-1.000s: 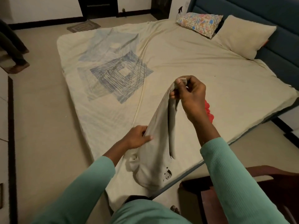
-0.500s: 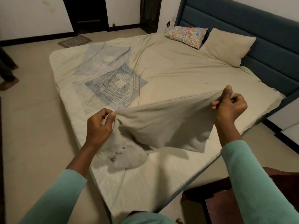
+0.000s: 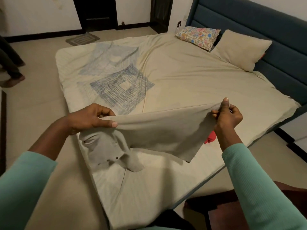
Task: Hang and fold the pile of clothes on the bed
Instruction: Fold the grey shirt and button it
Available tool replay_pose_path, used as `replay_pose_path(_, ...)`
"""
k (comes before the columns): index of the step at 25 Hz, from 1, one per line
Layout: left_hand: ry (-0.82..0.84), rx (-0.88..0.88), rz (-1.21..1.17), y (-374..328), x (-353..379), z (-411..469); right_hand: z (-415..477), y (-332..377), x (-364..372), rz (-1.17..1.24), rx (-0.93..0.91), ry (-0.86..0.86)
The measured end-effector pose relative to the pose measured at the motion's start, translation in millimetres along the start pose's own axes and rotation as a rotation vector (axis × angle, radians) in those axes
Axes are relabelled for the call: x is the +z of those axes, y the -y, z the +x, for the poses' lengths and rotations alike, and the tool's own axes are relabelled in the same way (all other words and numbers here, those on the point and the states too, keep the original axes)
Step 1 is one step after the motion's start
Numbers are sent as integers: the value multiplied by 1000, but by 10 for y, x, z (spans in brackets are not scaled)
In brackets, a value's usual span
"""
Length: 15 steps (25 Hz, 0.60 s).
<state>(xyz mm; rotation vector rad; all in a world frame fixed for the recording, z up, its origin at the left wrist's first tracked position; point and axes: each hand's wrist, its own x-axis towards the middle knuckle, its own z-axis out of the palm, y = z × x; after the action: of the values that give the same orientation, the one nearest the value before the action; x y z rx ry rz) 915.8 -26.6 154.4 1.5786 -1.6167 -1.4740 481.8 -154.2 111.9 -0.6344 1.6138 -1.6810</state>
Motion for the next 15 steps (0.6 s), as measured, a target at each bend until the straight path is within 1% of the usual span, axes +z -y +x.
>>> replay_pose_path(1, -18, -12, 42, -26, -60, 68, 91, -8, 87, 7, 17, 20)
replay_pose_path(3, -165, 6, 155, -79, -175, 275, 288, -35, 303, 9, 70, 67)
replay_pose_path(5, -338, 12, 359, -98, -370, 587, 519, -39, 584, -41, 165, 130)
replay_pose_path(8, -529, -69, 670, -149, -757, 1060, 881, -59, 1059, -73, 326, 250)
replay_pose_path(11, -599, -124, 1119, -274, -1073, 1359, 1163, -55, 1577, -131, 382, 361)
replay_pose_path(13, -625, -79, 1370, -377, -1232, 1435, 1277, 17, 1916, -187, 359, 422)
replay_pose_path(15, -658, 23, 1534, -516, -1349, 1432, 1347, 132, 2206, -197, 306, 456)
